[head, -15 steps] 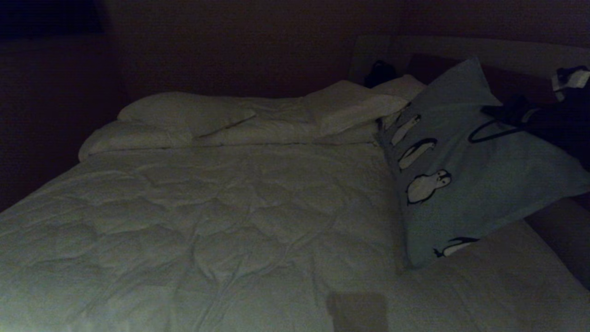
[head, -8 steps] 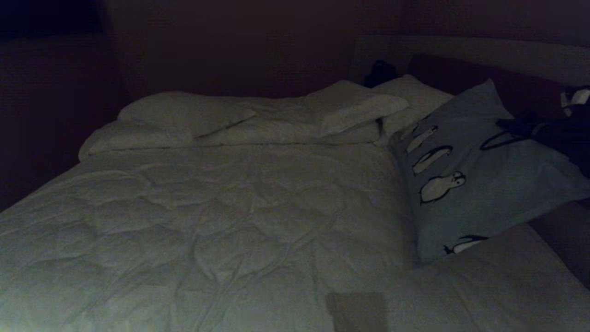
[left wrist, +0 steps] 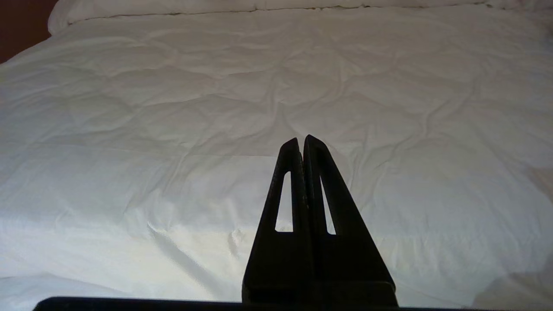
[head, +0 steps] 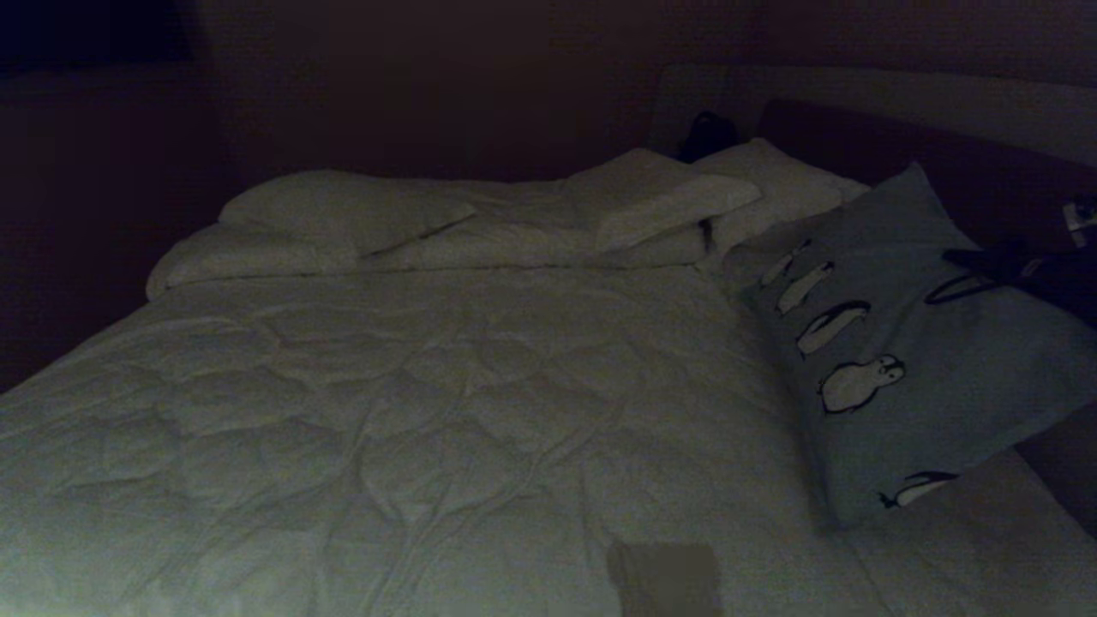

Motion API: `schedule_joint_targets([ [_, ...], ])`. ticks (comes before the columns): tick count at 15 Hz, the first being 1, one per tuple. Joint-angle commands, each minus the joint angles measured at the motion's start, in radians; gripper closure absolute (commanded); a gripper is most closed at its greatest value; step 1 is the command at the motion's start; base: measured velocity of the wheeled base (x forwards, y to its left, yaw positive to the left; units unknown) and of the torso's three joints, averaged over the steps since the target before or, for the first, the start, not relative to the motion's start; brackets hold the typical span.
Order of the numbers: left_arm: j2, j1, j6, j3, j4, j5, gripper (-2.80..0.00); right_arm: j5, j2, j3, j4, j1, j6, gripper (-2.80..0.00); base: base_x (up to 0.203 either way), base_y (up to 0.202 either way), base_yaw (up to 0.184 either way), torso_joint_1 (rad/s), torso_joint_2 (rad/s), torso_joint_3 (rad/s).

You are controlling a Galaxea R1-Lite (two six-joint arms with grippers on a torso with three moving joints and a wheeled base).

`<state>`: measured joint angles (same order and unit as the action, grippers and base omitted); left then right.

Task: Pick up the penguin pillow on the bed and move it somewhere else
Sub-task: Move to the head of the bed, then place the pillow at the bedside

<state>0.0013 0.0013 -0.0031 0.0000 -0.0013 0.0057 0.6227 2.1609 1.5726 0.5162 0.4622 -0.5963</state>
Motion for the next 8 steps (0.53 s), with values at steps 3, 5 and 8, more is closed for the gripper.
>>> schedule_joint_targets([
  [3,0.0,0.0,0.0,0.0,0.0,0.0,0.0,0.273,0.058,0.009,0.012,0.022,0.12,0.0,0.0,0.0,0.0,0.0,0.0,0.0],
  [5,0.0,0.0,0.0,0.0,0.0,0.0,0.0,0.275,0.067,0.007,0.011,0.024,0.137,0.0,0.0,0.0,0.0,0.0,0.0,0.0],
  [8,0.0,0.0,0.0,0.0,0.0,0.0,0.0,0.275,0.097,0.01,0.012,0.04,0.152,0.0,0.0,0.0,0.0,0.0,0.0,0.0],
])
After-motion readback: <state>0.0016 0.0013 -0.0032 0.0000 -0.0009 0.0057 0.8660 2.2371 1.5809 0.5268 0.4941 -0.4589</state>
